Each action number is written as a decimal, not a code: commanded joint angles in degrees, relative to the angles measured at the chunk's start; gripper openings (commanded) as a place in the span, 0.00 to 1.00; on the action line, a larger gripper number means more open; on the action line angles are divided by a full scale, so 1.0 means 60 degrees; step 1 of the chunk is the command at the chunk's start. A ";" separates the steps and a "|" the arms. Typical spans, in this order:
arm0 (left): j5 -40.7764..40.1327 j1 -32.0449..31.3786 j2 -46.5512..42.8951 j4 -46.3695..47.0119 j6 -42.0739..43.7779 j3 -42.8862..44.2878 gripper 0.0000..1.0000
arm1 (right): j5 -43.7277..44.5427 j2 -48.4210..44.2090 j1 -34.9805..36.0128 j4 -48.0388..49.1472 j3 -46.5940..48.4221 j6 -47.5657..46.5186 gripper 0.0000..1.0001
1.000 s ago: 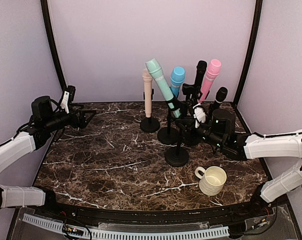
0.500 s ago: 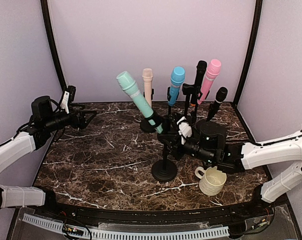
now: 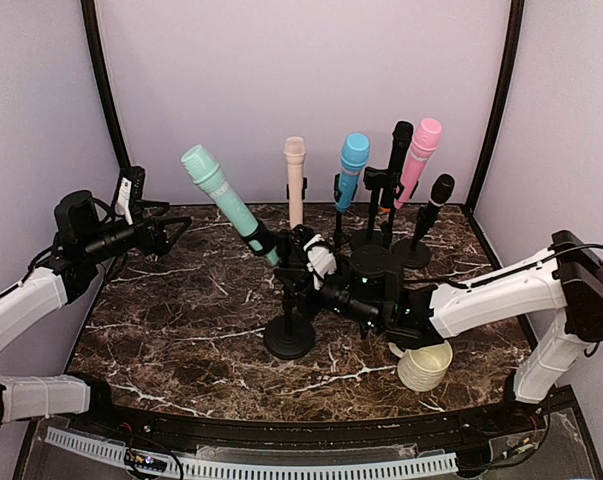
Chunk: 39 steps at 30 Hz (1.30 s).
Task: Remove the microphone from the stand
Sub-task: Move the microphone stand with the microphone to the center of the board.
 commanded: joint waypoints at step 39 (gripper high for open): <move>0.0245 -0.0024 -0.0971 0.0624 -0.0420 -0.0412 0.99 | 0.0454 -0.1405 0.0185 -0.0515 -0.0304 0.0562 0.85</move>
